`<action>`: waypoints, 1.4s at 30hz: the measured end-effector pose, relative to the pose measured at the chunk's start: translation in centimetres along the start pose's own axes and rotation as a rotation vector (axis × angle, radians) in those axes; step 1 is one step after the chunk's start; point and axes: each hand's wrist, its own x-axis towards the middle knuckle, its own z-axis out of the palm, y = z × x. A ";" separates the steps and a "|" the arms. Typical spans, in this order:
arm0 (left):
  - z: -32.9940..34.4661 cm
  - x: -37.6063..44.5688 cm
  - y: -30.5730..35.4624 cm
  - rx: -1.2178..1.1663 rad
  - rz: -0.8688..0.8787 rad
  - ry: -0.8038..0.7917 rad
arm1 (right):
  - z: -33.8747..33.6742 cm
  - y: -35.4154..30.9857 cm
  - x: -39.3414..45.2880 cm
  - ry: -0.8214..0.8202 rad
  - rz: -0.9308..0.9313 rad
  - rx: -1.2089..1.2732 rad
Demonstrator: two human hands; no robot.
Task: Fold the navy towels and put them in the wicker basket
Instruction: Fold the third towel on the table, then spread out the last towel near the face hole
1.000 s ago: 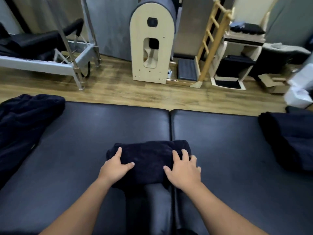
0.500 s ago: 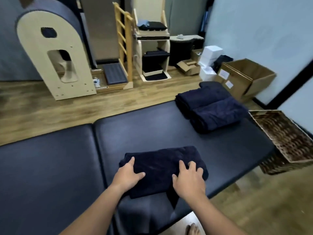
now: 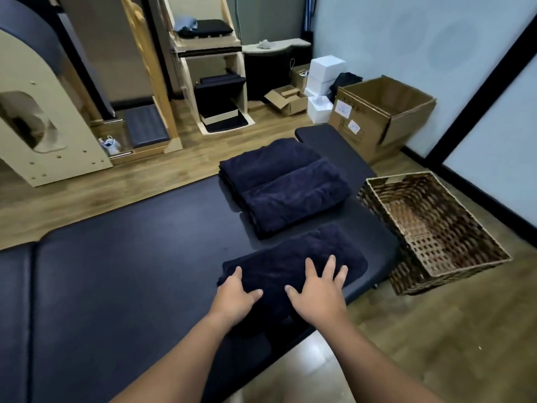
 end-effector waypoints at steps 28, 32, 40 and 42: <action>4.5 -1.0 0.9 -0.008 -0.097 0.180 | -1.9 4.3 5.6 -0.076 -0.328 -0.184; 3.4 -8.1 -5.0 -0.086 -0.183 0.252 | 0.9 2.3 -0.3 -0.059 -0.562 -0.222; 5.9 -26.3 -19.3 -0.315 -0.456 0.391 | 7.4 -3.2 -12.8 -0.620 -0.887 -0.311; 7.0 -30.0 -21.8 -0.386 -0.514 0.414 | 9.3 -3.8 -15.5 -0.752 -0.877 -0.339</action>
